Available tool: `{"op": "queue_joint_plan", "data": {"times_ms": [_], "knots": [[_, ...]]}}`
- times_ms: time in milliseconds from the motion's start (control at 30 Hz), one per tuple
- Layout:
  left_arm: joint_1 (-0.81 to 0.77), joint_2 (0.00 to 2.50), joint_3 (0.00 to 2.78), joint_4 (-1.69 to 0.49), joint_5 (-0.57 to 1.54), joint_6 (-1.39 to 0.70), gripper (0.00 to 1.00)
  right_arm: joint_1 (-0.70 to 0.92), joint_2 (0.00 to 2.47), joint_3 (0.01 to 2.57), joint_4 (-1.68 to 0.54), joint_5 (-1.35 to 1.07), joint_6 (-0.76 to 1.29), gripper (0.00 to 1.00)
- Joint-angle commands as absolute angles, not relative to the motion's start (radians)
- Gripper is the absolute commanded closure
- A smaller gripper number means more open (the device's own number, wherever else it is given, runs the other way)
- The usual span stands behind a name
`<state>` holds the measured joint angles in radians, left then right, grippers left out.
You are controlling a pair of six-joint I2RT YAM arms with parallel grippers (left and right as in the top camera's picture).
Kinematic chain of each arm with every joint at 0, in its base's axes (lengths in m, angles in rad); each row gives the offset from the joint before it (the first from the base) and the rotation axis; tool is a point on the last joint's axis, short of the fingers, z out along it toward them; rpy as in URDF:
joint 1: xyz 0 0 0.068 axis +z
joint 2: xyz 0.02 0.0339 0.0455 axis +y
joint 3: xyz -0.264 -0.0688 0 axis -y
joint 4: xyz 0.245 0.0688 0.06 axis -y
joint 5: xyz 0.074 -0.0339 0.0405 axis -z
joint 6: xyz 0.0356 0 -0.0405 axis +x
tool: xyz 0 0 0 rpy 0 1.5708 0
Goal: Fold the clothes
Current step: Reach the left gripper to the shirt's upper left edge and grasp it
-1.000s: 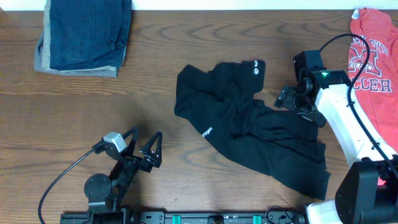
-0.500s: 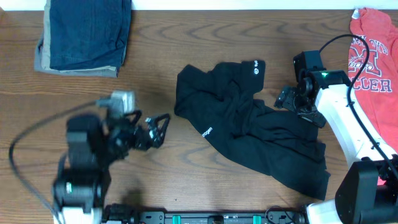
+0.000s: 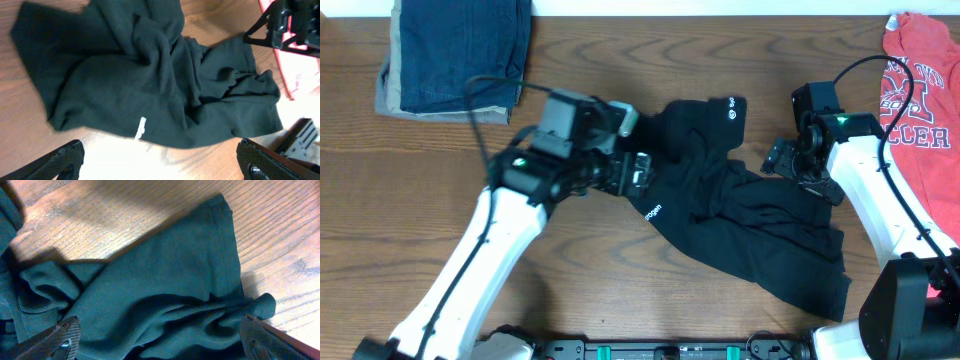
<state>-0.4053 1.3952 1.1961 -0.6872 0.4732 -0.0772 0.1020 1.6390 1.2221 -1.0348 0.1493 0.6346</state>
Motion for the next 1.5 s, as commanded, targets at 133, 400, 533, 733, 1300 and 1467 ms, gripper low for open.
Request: {"op": "queue_joint_plan", "data": {"times_ms": [133,400,533,733,1300,1467], "knots": [[-0.527,1.567,1.241,-0.627,0.239,-0.064,0.02,0.100,1.648,1.223,-1.035,0.153,0.635,0.01],[-0.615,1.761,1.276,-0.385,0.095,-0.091,0.02,0.100,1.648,1.223,-1.035,0.153,0.635,0.01],[-0.643,1.813,1.276,-0.255,0.084,-0.094,0.02,0.101,1.648,1.223,-1.036,0.153,0.635,0.01],[-0.688,1.871,1.275,-0.174,0.085,-0.094,0.02,0.101,1.648,1.223,-1.036,0.153,0.635,0.01],[-0.730,1.959,1.274,-0.141,0.083,-0.159,0.02,0.103,1.648,1.223,-1.035,0.153,0.635,0.01],[-0.730,1.973,1.274,-0.139,0.010,-0.160,0.01,0.103,1.648,1.223,-1.036,0.153,0.635,0.01]]}}
